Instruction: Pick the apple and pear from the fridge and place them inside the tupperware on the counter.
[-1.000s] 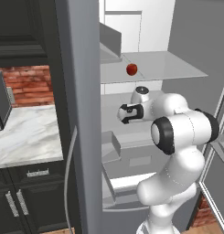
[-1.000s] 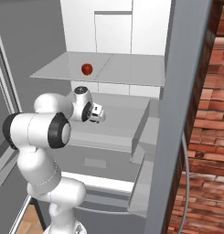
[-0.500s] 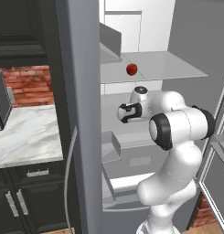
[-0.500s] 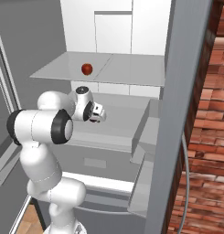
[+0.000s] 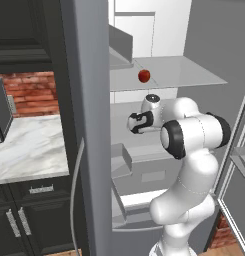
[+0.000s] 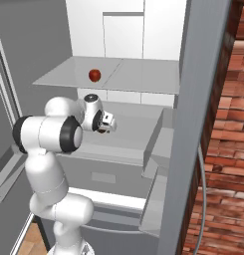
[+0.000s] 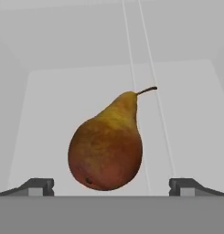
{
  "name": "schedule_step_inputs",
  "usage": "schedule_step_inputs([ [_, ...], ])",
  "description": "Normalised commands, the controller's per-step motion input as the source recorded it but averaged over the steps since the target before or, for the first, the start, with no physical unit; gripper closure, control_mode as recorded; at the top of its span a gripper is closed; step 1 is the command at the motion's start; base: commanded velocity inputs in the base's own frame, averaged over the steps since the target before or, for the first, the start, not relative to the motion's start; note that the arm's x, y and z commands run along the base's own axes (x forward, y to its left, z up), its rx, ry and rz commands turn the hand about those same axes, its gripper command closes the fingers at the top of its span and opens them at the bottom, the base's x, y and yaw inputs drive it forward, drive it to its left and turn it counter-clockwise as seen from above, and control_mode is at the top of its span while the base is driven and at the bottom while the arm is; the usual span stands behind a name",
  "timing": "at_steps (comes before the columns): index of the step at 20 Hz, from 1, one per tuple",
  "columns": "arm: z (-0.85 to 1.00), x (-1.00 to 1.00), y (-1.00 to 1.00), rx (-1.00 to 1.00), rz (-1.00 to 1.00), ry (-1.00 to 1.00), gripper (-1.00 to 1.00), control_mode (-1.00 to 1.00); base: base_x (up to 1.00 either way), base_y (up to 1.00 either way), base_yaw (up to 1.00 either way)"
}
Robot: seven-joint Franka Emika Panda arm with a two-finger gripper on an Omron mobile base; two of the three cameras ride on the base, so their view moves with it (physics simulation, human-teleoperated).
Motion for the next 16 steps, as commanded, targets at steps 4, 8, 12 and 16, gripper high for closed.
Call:
schedule_step_inputs([
  [4,-0.09,0.15,0.00,0.00,0.00,0.00,-1.00,-1.00,0.00,0.00,0.00],
  [8,-0.09,0.19,0.00,0.00,0.00,0.00,-1.00,-1.00,0.00,0.00,0.00],
  [12,-0.12,0.14,0.00,0.00,0.00,0.00,-1.00,-1.00,0.00,0.00,0.00],
  [16,-0.15,0.10,0.00,0.00,0.00,0.00,-1.00,-1.00,0.00,0.00,0.00],
])
